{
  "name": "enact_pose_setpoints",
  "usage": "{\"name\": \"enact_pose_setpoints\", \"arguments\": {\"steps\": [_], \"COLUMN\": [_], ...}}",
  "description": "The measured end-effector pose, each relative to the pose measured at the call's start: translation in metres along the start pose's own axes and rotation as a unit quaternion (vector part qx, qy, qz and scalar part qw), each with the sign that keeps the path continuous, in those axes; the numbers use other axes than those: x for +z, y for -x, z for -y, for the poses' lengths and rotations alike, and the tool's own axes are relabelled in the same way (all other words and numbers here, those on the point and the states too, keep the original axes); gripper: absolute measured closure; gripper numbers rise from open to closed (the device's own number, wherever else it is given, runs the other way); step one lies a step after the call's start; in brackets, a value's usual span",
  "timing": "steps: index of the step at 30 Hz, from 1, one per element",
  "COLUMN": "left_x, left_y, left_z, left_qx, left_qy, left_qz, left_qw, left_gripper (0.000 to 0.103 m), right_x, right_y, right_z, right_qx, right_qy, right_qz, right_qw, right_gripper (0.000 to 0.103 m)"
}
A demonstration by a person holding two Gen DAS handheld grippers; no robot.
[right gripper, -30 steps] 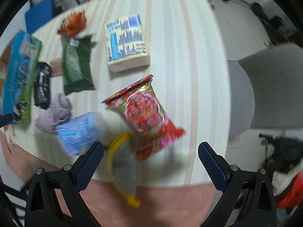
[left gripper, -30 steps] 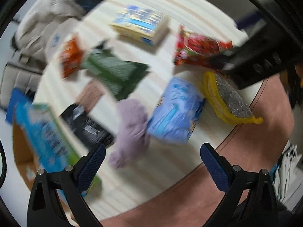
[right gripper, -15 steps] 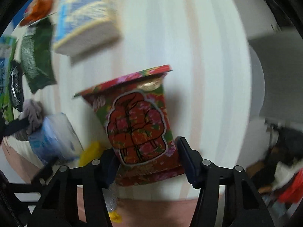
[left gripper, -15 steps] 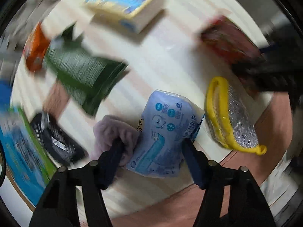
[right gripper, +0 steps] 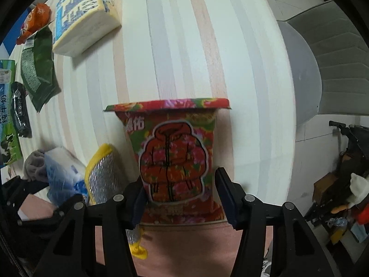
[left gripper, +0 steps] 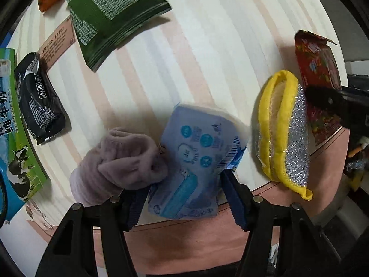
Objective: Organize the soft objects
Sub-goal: 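Grasp the blue-white tissue pack with the left tool while the right tool grasps the red snack bag, then carry both items into the cardboard box and open both tools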
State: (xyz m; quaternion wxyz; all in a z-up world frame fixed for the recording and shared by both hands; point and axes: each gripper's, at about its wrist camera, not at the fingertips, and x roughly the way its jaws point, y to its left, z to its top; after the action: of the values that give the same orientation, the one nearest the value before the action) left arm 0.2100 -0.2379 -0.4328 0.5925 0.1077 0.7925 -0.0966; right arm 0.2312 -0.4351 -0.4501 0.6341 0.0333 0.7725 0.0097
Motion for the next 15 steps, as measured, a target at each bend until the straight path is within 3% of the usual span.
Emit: {"name": "enact_pose_setpoints", "arguments": {"steps": [4,11,14,15], "left_x": [-0.013,-0.046,-0.081,-0.108], "left_y": [-0.006,0.024,0.052,0.059], "left_z": [0.008,-0.021,-0.044,-0.057], "left_qx": [-0.020,-0.048,-0.080,-0.094], "left_qy": [0.019,0.062,0.090,0.103], "left_qz": [0.011,0.067,0.098,0.111], "left_qw": [0.9996,0.9947,0.9879,0.9841], "left_gripper": [0.057,0.064,0.064,0.064], "right_x": [0.012,-0.011,-0.030,-0.039], "right_y": [0.006,0.027,0.054,0.068], "right_z": [-0.001,0.016,0.016,0.008], "right_qx": [-0.003,0.016,0.036,0.043], "right_qy": [-0.022,-0.065,-0.067,-0.060], "right_qz": [0.015,0.039,0.059,0.071], "right_qw": [1.000,0.997,0.995,0.995], "right_gripper": [0.054,0.056,0.057,0.057]}}
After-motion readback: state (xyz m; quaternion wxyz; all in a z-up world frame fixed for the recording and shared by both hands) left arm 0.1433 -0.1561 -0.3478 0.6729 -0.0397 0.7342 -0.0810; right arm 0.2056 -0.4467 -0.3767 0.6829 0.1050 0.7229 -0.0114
